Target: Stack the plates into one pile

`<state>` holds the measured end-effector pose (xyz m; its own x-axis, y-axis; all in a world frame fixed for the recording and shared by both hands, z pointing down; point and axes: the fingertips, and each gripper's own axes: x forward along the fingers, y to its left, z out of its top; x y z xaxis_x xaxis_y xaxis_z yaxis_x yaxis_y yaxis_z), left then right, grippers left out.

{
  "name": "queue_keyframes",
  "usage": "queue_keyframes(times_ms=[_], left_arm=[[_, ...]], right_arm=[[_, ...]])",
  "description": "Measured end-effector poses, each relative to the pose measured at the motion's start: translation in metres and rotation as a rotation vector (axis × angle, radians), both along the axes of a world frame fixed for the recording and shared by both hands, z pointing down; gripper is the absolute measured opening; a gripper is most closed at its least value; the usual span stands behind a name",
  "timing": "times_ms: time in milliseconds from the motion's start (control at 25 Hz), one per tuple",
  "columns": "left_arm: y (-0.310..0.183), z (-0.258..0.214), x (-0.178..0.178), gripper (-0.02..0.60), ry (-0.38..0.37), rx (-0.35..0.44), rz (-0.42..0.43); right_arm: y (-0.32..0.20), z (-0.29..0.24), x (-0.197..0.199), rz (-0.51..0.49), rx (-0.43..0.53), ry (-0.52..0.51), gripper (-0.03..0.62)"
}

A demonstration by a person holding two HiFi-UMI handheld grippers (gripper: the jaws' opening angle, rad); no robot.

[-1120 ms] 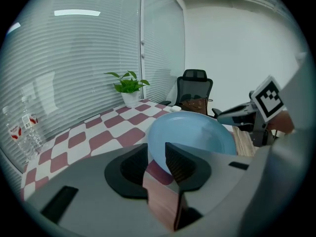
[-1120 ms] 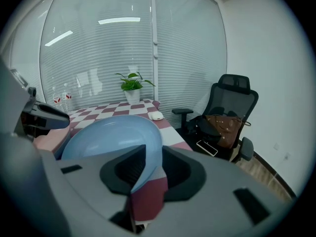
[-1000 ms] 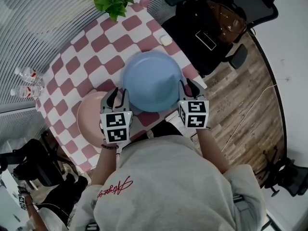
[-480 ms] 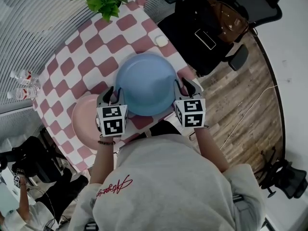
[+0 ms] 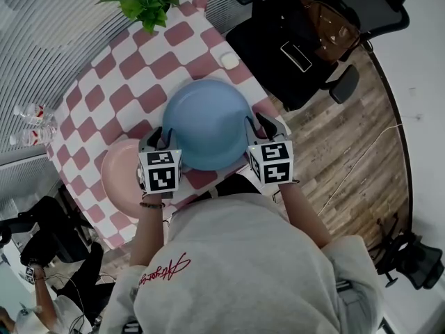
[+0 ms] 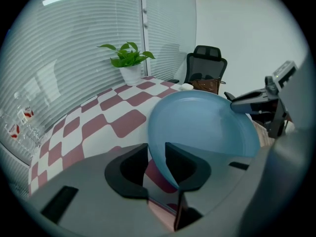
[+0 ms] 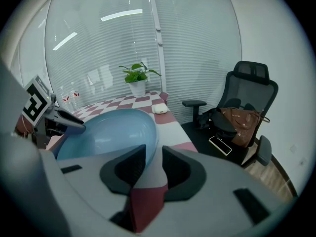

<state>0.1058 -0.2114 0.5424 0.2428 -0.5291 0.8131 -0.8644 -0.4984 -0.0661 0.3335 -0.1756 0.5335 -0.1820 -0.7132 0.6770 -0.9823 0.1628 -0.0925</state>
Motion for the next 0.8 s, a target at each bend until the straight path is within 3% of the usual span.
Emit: queue_keyframes(times_ms=[480, 800], left_arm=[[-0.0007, 0.0025, -0.0023, 0.098, -0.064, 0.029, -0.014], [-0.0015, 0.0005, -0.0050, 0.066, -0.059, 0.039, -0.049]], right_arm=[[-0.0025, 0.0067, -0.0050, -0.013, -0.006, 0.028, 0.081], [-0.0019, 0.0061, -0.0060, -0.022, -0.013, 0.039, 0.080]])
